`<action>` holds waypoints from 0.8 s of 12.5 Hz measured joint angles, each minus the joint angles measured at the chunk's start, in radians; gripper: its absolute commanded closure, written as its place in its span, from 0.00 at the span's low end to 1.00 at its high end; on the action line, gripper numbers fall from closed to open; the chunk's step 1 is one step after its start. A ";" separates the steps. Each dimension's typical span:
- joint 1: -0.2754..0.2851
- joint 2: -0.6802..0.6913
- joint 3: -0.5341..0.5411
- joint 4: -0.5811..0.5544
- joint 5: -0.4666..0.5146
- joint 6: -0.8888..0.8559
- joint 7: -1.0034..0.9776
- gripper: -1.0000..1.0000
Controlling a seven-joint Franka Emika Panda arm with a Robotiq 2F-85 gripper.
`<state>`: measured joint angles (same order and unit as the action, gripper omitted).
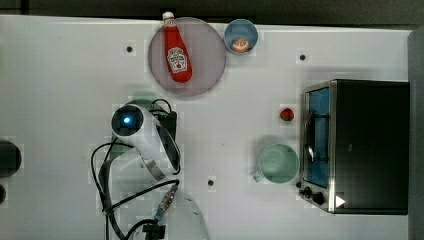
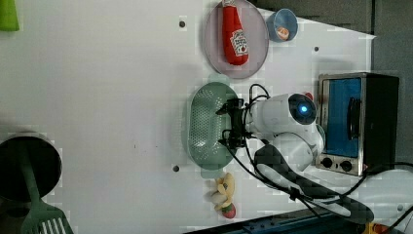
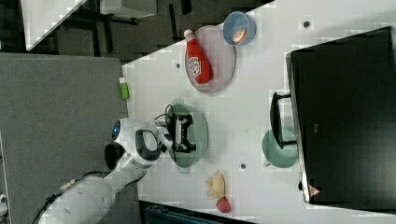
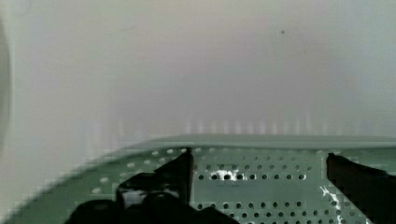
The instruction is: Drag strainer left to right.
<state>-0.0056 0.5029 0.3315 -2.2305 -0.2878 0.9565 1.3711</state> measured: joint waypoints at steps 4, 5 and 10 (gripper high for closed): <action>-0.020 -0.046 -0.035 -0.047 0.010 0.033 -0.038 0.00; -0.026 -0.072 -0.049 -0.072 0.007 0.040 -0.051 0.00; -0.025 -0.096 -0.148 -0.082 -0.020 0.021 -0.137 0.00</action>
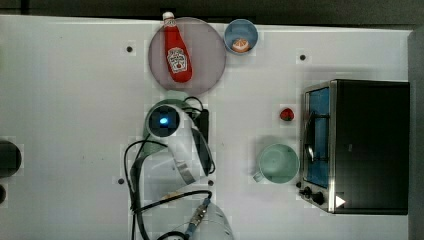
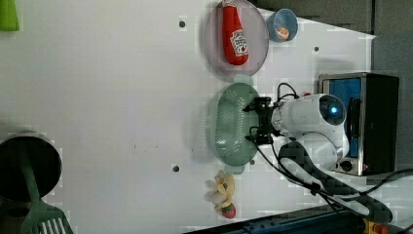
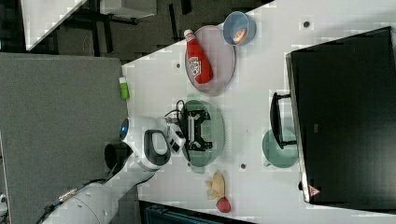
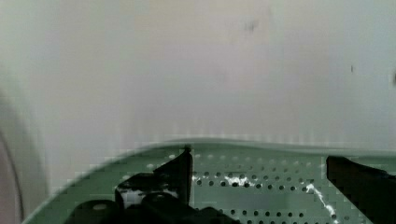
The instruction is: Drag strainer left to right.
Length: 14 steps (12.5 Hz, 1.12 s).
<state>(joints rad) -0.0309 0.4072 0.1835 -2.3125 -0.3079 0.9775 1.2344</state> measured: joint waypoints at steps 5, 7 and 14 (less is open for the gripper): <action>-0.023 0.005 -0.107 -0.002 -0.008 -0.003 -0.115 0.00; -0.022 0.003 -0.124 0.000 -0.009 0.018 -0.159 0.00; -0.032 0.002 -0.246 -0.023 0.002 0.023 -0.278 0.00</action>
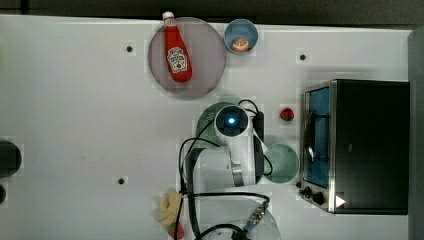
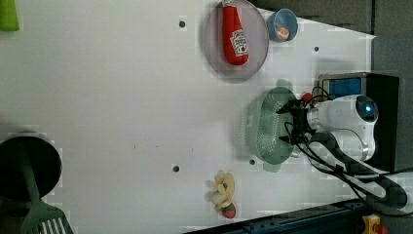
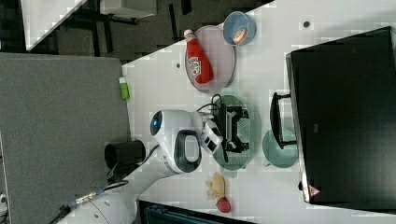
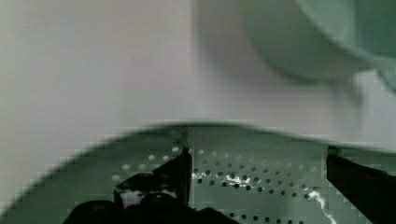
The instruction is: Drag strainer left to right.
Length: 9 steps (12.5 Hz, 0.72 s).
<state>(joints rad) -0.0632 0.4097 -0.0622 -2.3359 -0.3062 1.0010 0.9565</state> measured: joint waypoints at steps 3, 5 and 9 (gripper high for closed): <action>-0.017 0.005 -0.015 0.002 -0.002 0.002 -0.025 0.00; -0.029 -0.007 0.010 -0.002 -0.013 -0.002 -0.067 0.00; -0.006 -0.218 0.113 -0.063 0.030 -0.145 -0.296 0.00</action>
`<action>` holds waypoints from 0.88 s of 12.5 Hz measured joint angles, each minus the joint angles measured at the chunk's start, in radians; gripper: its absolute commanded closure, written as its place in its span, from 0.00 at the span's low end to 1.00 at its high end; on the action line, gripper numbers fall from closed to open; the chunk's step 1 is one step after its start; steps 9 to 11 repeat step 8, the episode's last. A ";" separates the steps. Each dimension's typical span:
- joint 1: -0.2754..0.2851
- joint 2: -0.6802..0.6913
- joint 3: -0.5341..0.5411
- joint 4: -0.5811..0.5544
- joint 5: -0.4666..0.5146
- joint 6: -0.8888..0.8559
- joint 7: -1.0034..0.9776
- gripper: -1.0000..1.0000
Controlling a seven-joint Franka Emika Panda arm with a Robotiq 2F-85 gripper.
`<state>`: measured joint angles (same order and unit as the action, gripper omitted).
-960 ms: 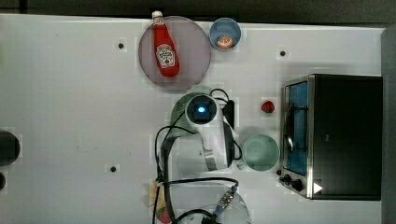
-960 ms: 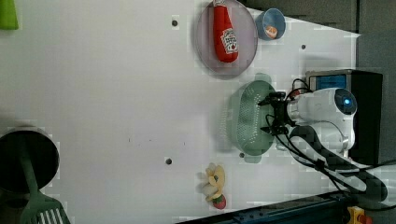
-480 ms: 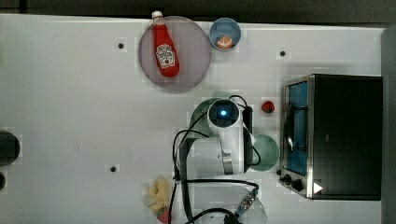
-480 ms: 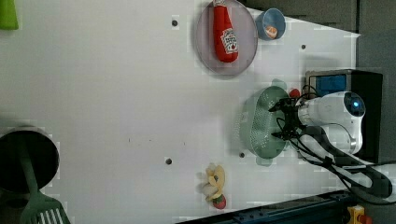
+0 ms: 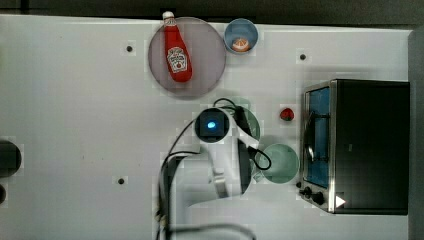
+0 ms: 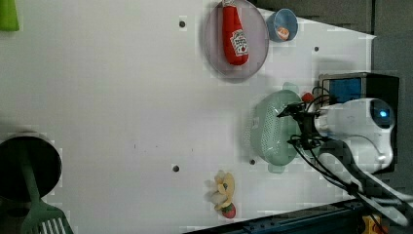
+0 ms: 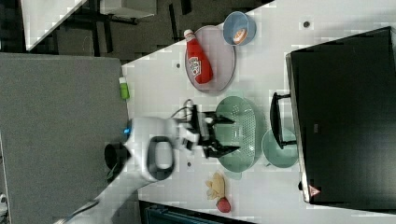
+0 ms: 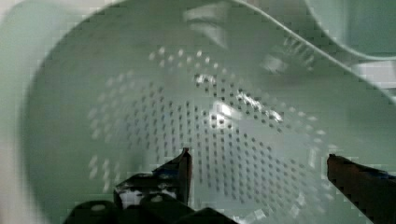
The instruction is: Drag strainer left to right.
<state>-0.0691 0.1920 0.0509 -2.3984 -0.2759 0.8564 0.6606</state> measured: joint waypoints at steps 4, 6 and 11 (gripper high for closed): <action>0.045 -0.374 0.014 0.049 0.279 -0.311 -0.247 0.00; 0.041 -0.544 0.001 0.121 0.282 -0.486 -0.385 0.00; 0.029 -0.651 -0.013 0.232 0.275 -0.651 -0.475 0.00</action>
